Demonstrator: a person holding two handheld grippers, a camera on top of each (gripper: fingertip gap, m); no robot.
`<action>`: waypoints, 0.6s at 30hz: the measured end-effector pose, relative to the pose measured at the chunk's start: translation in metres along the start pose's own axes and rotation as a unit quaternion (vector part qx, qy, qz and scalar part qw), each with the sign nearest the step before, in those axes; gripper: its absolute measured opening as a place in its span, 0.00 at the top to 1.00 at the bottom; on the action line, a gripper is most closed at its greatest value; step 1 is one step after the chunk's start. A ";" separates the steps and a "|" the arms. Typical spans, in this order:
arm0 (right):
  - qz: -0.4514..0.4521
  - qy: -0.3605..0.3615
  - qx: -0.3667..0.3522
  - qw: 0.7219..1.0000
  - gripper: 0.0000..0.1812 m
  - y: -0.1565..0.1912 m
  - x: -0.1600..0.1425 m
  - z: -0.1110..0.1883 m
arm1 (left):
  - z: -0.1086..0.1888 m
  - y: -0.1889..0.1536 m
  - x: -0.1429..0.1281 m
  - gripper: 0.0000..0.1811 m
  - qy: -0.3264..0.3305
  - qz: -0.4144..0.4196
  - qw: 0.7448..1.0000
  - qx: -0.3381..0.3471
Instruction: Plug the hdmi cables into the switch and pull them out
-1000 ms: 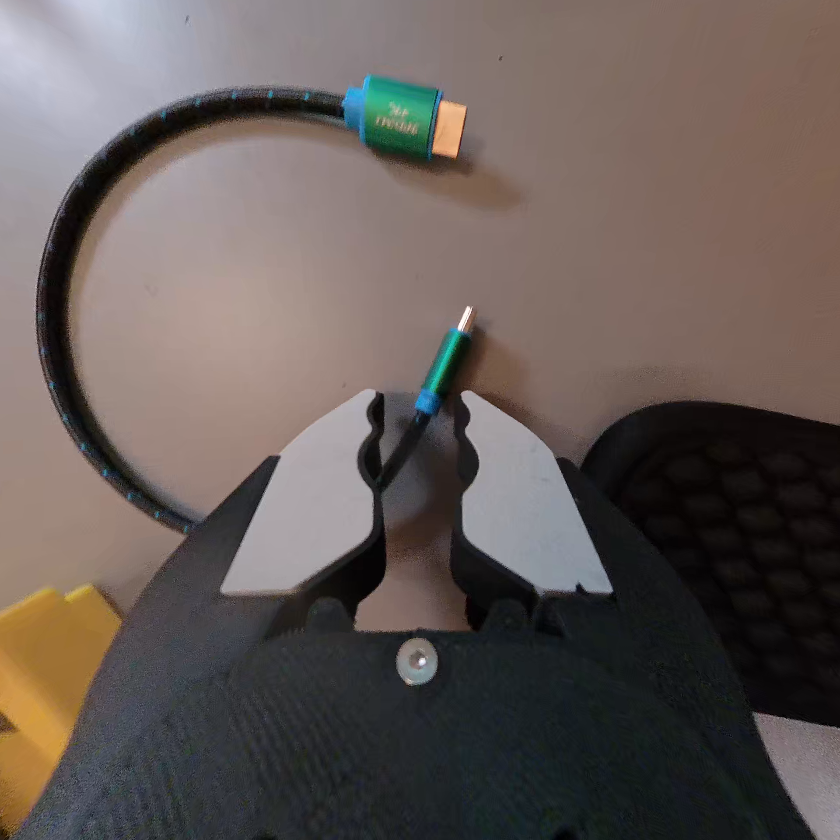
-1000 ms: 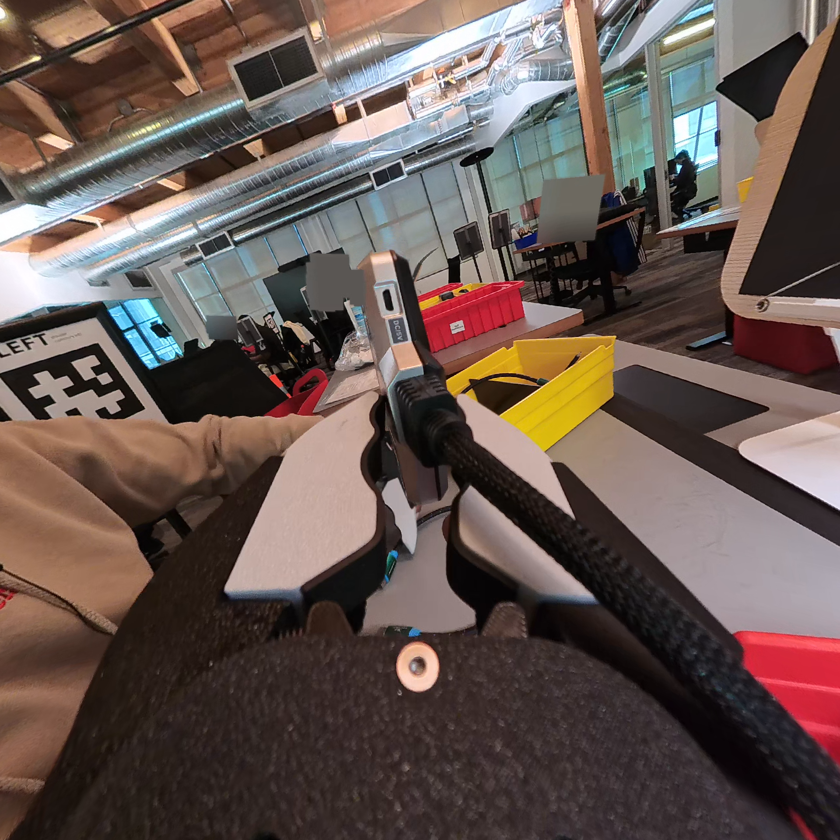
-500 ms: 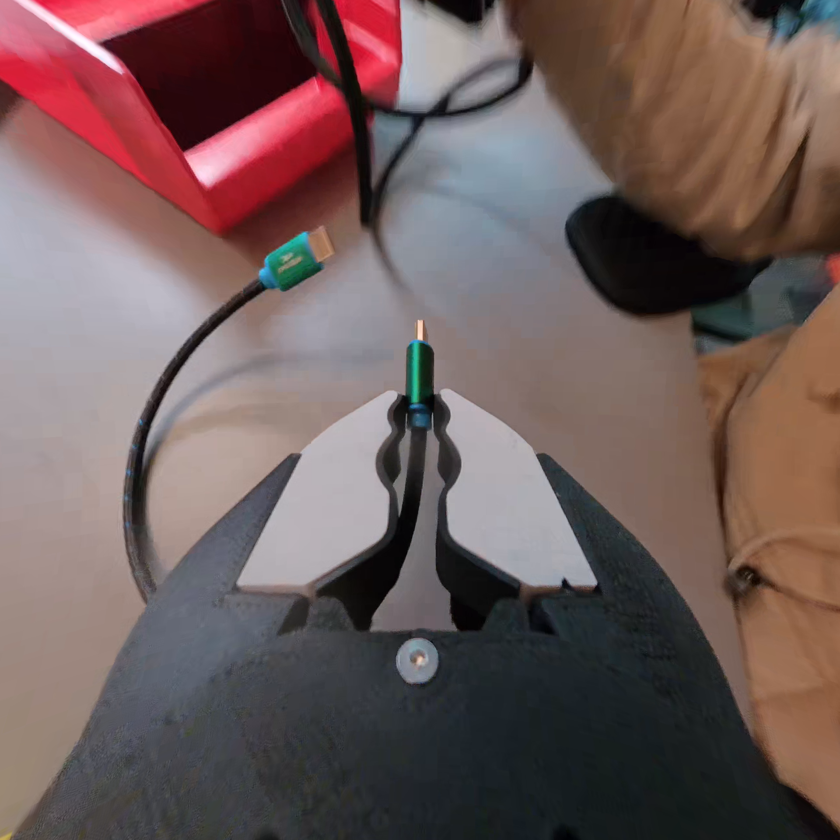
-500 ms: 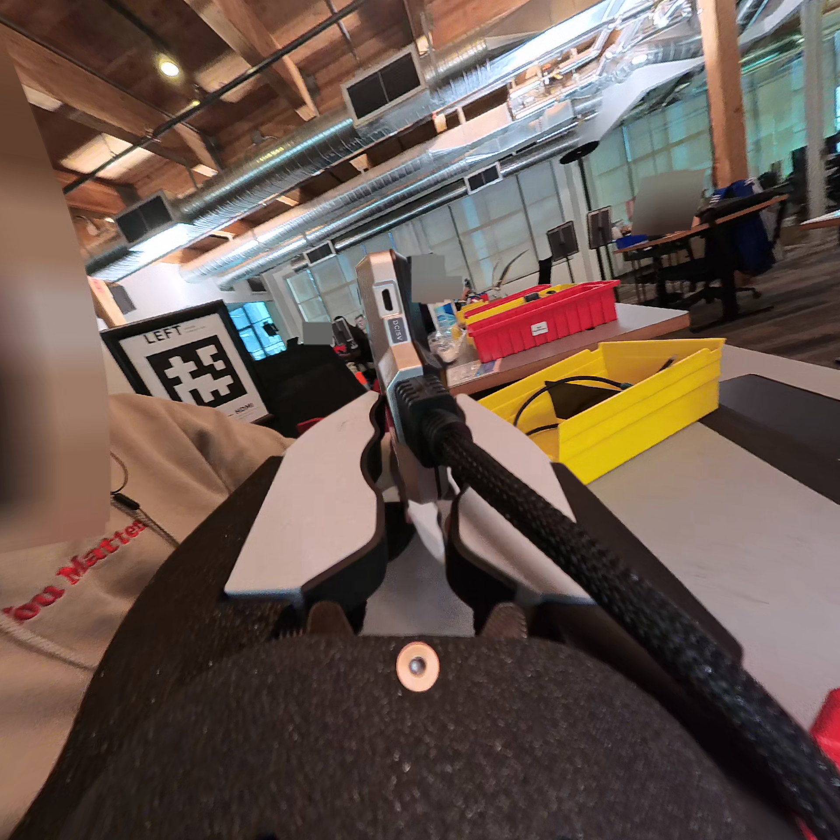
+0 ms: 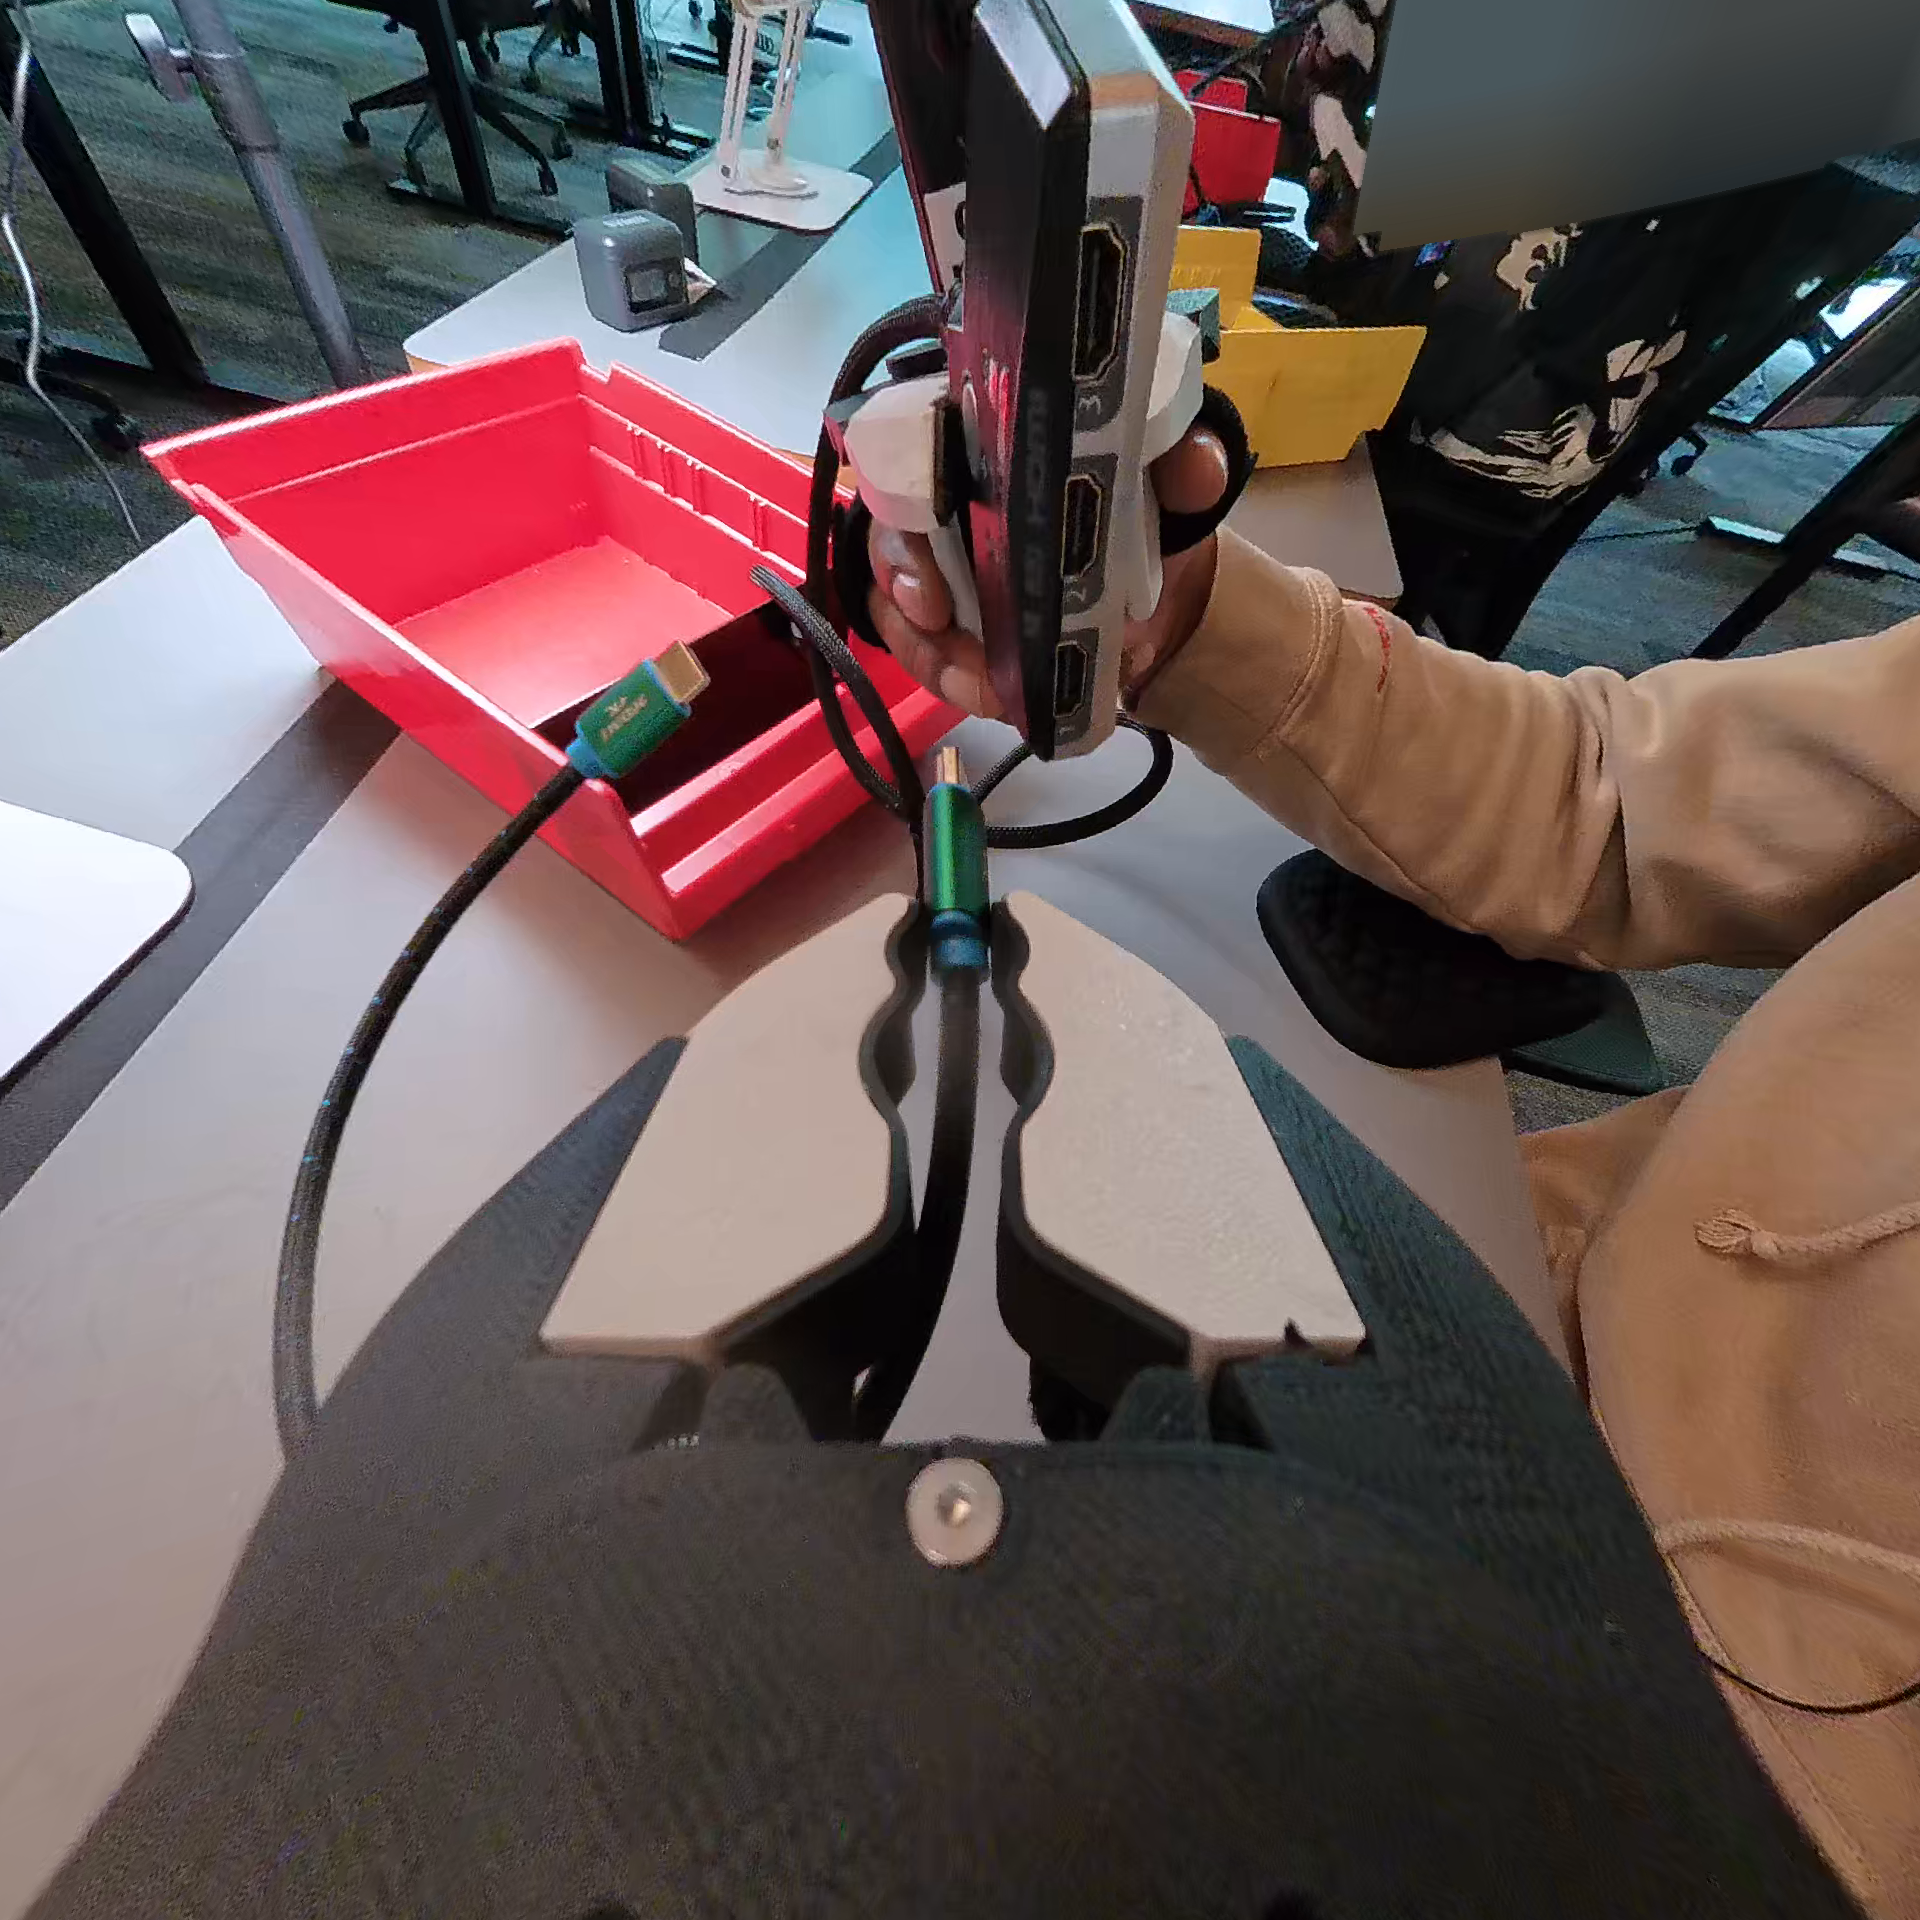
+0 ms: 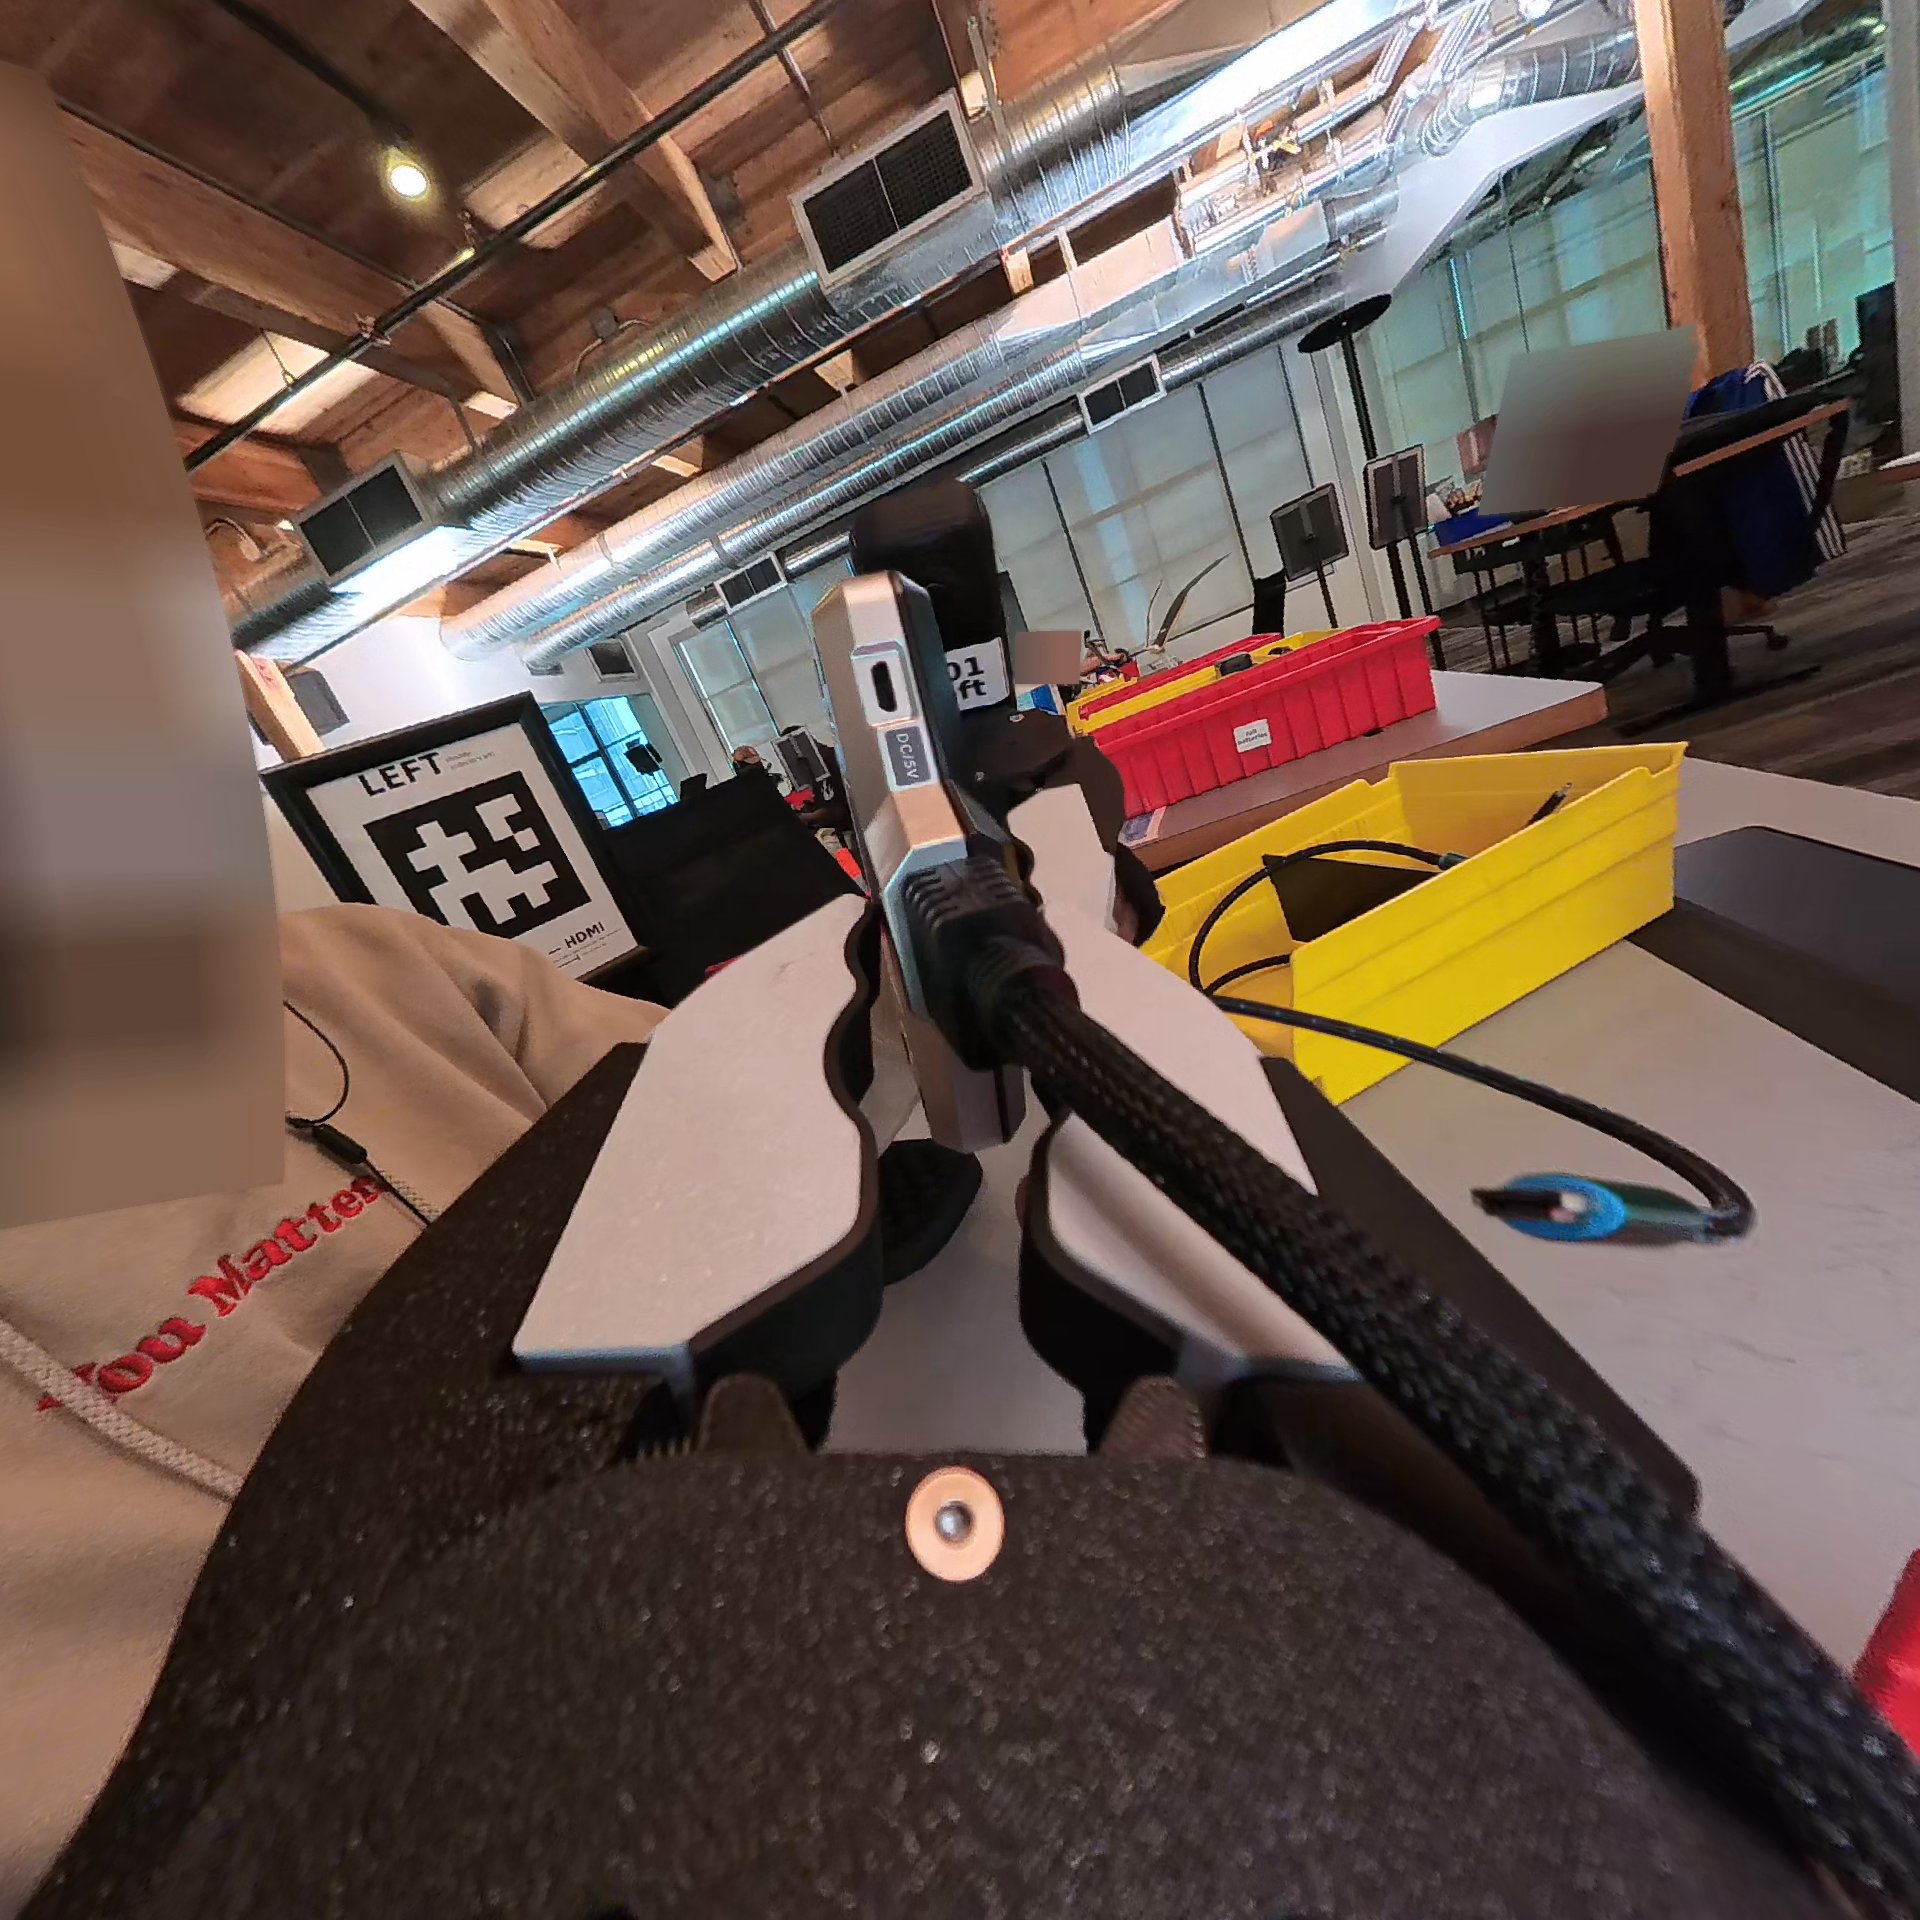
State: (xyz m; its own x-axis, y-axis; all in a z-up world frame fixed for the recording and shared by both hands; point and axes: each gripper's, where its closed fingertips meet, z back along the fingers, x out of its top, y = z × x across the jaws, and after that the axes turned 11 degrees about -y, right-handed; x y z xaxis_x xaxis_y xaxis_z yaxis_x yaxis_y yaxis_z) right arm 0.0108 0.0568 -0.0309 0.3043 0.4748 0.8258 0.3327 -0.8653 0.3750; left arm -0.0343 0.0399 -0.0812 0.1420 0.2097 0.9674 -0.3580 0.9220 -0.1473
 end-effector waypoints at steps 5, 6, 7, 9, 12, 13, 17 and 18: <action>-0.001 -0.002 -0.011 1.000 0.86 -0.006 -0.001 0.002 | 0.006 0.001 0.001 0.93 -0.014 0.005 1.000 -0.003; -0.001 -0.003 -0.012 1.000 0.86 -0.007 -0.001 0.003 | 0.007 0.000 0.001 0.93 -0.018 0.008 1.000 -0.006; -0.002 -0.003 -0.012 1.000 0.86 -0.008 -0.002 0.003 | 0.007 0.000 0.002 0.93 -0.019 0.011 1.000 -0.008; -0.003 -0.003 -0.014 1.000 0.86 -0.009 -0.002 0.003 | 0.008 -0.001 0.002 0.93 -0.021 0.010 1.000 -0.010; -0.003 0.000 -0.013 1.000 0.86 -0.009 -0.004 0.001 | 0.008 -0.004 0.002 0.93 -0.022 0.012 1.000 -0.018; -0.003 0.000 -0.013 1.000 0.86 -0.009 -0.005 0.001 | 0.008 -0.005 0.002 0.93 -0.021 0.012 1.000 -0.019; 0.002 0.003 -0.017 1.000 0.85 -0.009 -0.004 0.001 | 0.009 -0.006 -0.004 0.93 -0.001 -0.008 1.000 -0.015; 0.003 0.001 -0.018 1.000 0.85 -0.009 -0.002 0.002 | 0.009 -0.005 -0.005 0.93 0.004 -0.018 1.000 -0.010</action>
State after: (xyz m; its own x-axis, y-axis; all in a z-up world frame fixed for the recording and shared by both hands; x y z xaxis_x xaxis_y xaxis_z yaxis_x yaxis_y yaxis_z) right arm 0.0091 0.0634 -0.0371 0.3046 0.4687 0.8292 0.2978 -0.8738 0.3845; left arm -0.0416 0.0311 -0.0834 0.1625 0.1781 0.9705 -0.3346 0.9353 -0.1156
